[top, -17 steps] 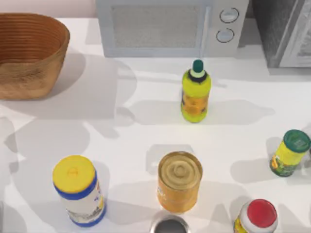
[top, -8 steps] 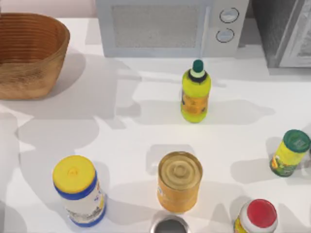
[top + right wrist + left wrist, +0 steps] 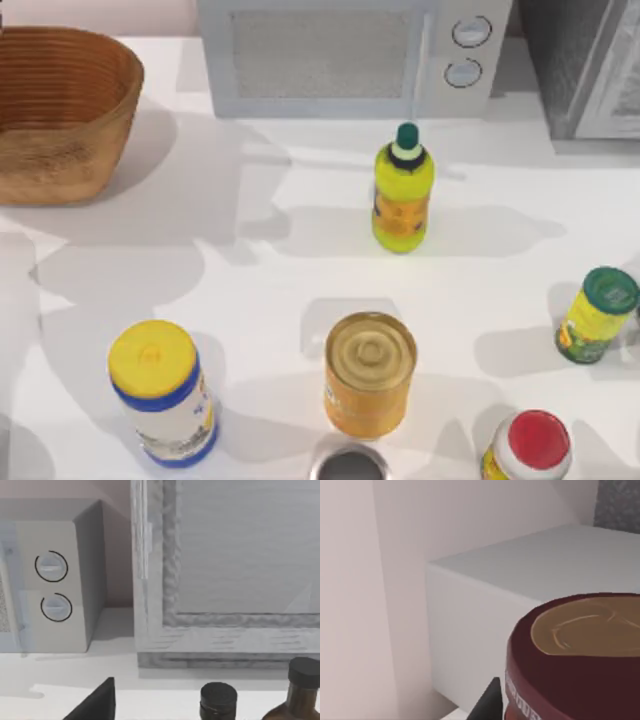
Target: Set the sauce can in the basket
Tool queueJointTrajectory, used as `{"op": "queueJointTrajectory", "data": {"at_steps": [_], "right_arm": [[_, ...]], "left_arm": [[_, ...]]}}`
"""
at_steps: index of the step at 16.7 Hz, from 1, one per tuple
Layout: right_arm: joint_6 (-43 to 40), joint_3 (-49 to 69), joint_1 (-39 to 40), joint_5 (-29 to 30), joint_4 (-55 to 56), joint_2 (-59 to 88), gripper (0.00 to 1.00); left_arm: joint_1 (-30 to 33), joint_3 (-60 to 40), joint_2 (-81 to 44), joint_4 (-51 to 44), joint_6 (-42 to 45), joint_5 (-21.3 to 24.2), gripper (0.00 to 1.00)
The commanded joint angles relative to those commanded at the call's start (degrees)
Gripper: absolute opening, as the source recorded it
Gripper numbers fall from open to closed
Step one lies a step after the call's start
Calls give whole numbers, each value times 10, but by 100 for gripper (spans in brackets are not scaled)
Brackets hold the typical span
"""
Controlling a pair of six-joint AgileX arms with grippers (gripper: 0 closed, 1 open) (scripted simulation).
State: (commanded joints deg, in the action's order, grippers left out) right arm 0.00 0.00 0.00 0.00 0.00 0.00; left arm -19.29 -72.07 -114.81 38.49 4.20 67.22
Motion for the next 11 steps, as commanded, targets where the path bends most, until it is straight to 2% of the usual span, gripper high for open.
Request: {"op": "queueJointTrajectory", "data": {"at_steps": [5, 11], "right_arm": [[0, 0, 0, 0, 0, 0, 100], [0, 0, 0, 0, 0, 0, 100]], "left_arm": [[0, 0, 0, 0, 0, 0, 98], [0, 0, 0, 0, 0, 0, 100]]}}
